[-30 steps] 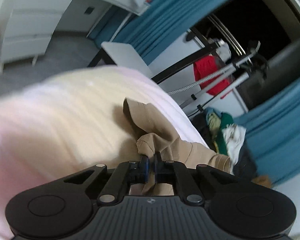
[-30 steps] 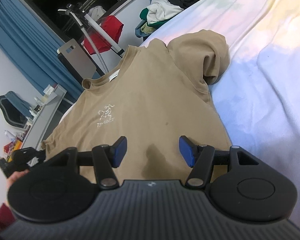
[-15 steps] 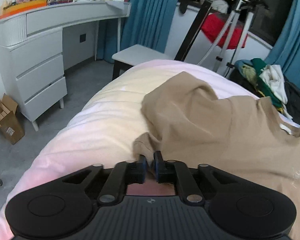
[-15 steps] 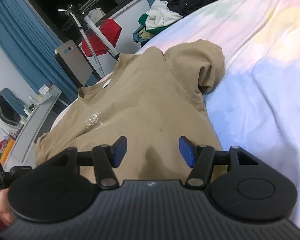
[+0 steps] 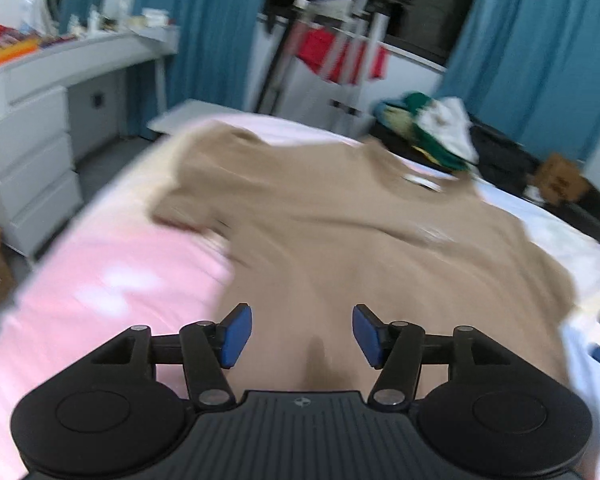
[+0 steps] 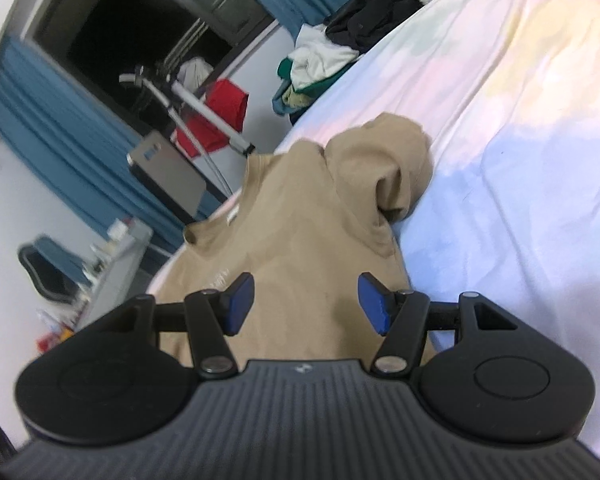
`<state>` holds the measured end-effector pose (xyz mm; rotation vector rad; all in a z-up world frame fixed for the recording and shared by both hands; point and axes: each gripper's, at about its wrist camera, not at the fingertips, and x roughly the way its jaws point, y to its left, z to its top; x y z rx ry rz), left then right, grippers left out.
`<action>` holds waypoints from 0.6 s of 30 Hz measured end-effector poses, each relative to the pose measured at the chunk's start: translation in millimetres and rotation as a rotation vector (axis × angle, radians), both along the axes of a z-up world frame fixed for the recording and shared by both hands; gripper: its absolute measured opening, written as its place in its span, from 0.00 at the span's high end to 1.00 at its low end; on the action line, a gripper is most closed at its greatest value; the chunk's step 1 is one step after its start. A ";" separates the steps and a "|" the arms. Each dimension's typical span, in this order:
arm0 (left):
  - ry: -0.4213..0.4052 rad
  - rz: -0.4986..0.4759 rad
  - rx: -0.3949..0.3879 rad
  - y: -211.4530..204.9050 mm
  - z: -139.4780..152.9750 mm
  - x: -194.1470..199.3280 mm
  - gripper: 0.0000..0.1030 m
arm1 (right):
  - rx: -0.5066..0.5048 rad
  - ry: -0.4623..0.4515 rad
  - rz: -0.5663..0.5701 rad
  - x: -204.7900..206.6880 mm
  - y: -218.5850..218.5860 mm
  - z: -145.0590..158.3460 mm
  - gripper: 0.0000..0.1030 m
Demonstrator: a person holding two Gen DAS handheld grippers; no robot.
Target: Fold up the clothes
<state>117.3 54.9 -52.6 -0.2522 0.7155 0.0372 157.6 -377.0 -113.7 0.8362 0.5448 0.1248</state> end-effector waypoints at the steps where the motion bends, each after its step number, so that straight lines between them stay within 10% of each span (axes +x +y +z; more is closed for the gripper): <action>1: -0.008 -0.019 -0.017 -9.0 -1.6 -5.9 0.43 | 0.022 -0.008 -0.011 -3.0 -4.6 0.3 0.40; 10: -0.030 -0.108 0.065 -51.6 -34.4 -23.1 0.41 | 0.136 0.021 -0.094 14.5 -25.6 -21.1 0.37; 18: -0.026 -0.139 0.052 -47.6 -65.5 17.8 0.41 | -0.160 -0.007 -0.232 90.4 -31.3 -15.6 0.37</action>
